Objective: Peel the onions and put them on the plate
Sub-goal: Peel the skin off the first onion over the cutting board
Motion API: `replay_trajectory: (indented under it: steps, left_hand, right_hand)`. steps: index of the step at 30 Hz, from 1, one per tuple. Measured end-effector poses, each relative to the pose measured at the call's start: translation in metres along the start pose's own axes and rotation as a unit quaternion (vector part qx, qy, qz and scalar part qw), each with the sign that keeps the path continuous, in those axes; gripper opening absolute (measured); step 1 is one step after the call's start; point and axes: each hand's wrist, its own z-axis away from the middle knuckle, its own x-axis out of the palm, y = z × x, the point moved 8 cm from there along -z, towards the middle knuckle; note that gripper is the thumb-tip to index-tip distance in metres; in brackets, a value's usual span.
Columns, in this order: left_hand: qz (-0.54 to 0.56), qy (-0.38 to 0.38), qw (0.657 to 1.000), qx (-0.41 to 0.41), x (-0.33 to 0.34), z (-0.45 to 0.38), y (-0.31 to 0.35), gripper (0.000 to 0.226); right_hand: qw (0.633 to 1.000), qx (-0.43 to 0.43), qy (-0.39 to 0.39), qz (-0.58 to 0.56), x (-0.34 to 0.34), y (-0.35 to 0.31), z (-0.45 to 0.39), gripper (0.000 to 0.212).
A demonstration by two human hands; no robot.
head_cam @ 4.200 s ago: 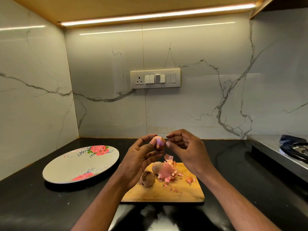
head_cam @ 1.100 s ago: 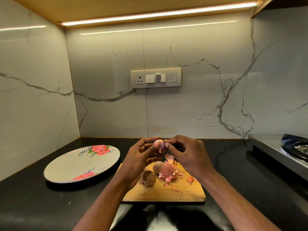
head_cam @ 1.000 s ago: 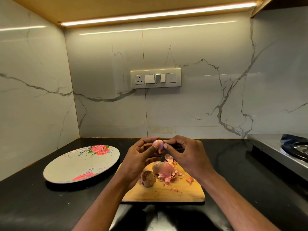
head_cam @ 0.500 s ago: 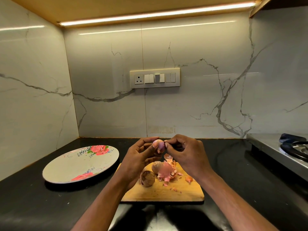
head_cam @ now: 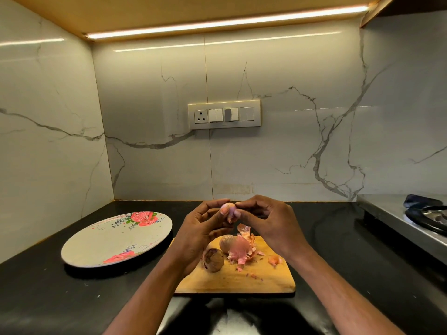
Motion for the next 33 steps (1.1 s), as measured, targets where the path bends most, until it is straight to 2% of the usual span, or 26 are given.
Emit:
replay_trajectory:
  steps: [8,15,22,28,33]
  left_hand:
    - [0.007,-0.011,1.0,-0.006,0.003,0.001,0.0,0.036]
    - [0.036,-0.049,0.998,-0.01,0.012,0.004,0.002,0.039]
    - [0.063,-0.025,0.998,-0.012,0.008,0.004,0.003,0.042]
    - [0.024,-0.011,1.0,0.0,0.005,0.002,0.003,0.048]
    - [0.008,-0.021,1.0,-0.003,0.006,0.002,0.002,0.043]
  right_hand:
    - [0.999,-0.008,0.041,0.035,-0.006,0.001,0.0,0.008]
    - [0.991,0.052,0.085,0.083,-0.019,0.027,-0.003,0.006]
    - [0.99,0.062,-0.011,0.125,-0.005,0.03,-0.002,0.014]
    - [0.999,0.035,-0.019,0.001,-0.001,0.01,-0.002,0.027]
    - [1.0,0.006,-0.001,0.016,0.0,0.003,0.0,0.023]
